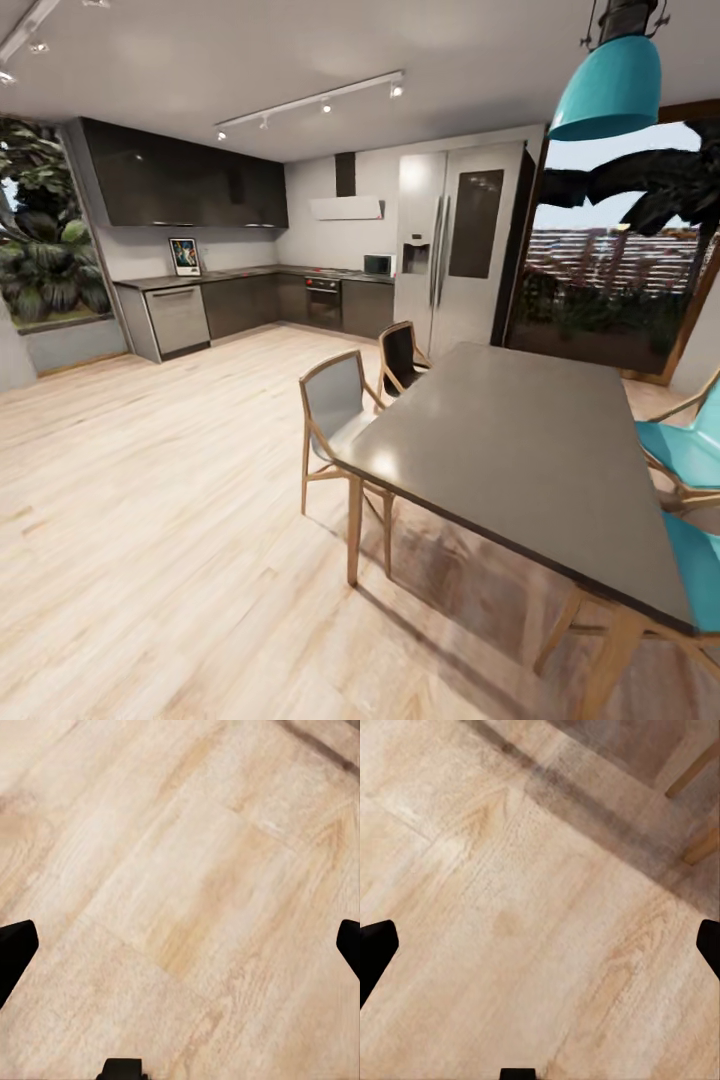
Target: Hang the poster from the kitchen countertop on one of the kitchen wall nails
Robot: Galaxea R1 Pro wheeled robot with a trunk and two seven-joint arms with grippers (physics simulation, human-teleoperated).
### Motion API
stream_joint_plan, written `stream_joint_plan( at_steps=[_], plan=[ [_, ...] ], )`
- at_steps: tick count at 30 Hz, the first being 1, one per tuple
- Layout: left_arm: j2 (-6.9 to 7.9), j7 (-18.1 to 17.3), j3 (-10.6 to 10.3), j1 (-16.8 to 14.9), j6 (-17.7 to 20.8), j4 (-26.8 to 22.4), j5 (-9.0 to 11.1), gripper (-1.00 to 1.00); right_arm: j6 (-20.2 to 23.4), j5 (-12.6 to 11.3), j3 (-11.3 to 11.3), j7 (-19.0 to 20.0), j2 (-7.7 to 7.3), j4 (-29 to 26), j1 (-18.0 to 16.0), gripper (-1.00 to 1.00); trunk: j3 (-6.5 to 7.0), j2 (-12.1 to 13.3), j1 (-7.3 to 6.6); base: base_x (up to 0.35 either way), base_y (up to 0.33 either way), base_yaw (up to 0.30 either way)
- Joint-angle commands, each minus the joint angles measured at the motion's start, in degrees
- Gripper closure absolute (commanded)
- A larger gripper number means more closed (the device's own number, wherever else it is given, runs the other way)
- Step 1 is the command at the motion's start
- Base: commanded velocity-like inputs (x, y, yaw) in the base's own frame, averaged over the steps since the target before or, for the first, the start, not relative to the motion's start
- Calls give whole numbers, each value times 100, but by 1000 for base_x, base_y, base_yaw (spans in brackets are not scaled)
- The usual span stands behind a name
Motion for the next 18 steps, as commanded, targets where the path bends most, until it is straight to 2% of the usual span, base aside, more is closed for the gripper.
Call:
stream_joint_plan(
  at_steps=[1, 5, 13, 18],
  plan=[
    [-4, 2, 10, 1, -11, -4, -1, -100, -16, 19, 3, -4, -1, 3, -3, -100, -6, -3, 2, 168, 285, 289],
    [-4, -1, 43, 1, 1, -4, 6, -100, -17, 18, -5, -4, -3, 3, -3, -100, -15, -3, 2, 202, 282, 274],
    [0, -13, 138, 1, 2, -3, 7, -100, -17, 15, 7, 12, 3, 0, 0, -100, -21, -3, 2, 237, 269, 100],
    [-2, -15, 154, 1, -1, -4, 7, -100, -139, 1, 1, 6, 14, 9, 1, -100, -22, -3, 2, 271, 236, 225]
  ],
)
